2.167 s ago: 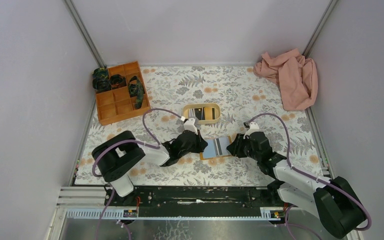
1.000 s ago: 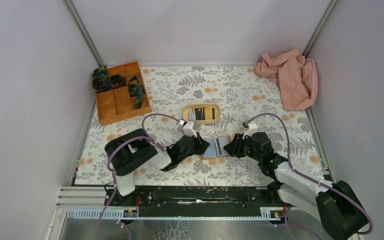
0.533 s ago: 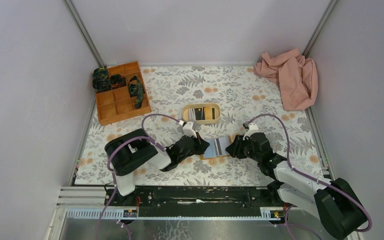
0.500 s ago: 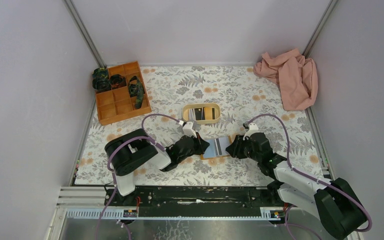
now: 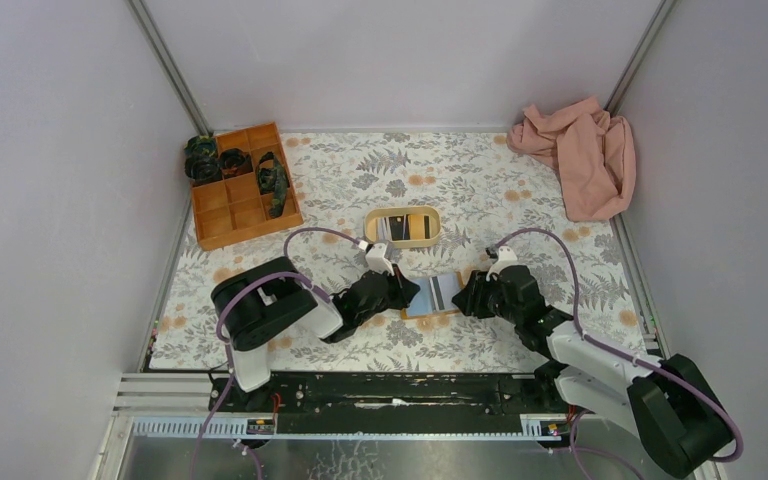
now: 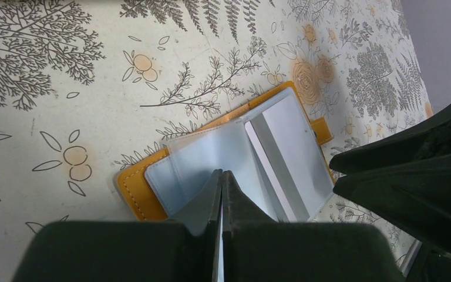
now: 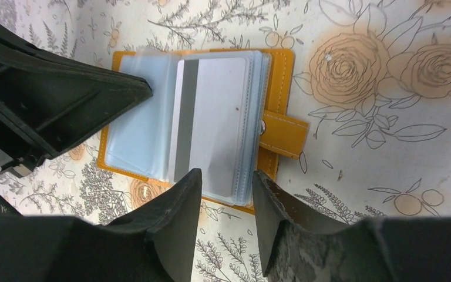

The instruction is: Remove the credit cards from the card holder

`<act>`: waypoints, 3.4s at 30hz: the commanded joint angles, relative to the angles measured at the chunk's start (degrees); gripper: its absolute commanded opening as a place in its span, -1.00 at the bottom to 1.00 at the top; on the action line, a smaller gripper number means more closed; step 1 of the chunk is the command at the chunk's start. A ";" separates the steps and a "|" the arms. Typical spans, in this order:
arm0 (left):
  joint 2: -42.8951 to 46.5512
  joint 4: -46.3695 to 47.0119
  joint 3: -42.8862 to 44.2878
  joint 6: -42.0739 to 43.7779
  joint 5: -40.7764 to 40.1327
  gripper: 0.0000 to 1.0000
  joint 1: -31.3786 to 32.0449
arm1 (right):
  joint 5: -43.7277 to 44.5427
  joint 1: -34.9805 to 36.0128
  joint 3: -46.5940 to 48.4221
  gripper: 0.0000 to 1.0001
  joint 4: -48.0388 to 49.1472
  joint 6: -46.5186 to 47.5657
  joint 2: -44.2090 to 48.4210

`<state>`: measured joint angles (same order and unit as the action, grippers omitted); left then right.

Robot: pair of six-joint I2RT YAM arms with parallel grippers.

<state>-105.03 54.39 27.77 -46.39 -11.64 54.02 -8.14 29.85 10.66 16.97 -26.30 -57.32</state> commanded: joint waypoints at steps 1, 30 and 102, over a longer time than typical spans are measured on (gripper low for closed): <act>-2.80 -5.83 -0.27 1.36 -1.19 -1.00 0.42 | 3.55 0.31 0.77 -0.10 -0.31 0.97 4.44; -3.26 -7.02 0.68 1.61 -1.60 -1.00 0.74 | 1.73 1.46 0.95 -0.07 0.73 2.74 4.42; -4.43 -10.45 3.17 2.18 -2.16 -1.00 1.36 | 1.56 7.94 2.99 -0.04 4.39 5.35 0.00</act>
<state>-107.13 52.29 31.48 -46.33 -12.78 54.85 -6.94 36.25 10.74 18.68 -22.72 -57.10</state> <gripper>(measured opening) 0.010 0.476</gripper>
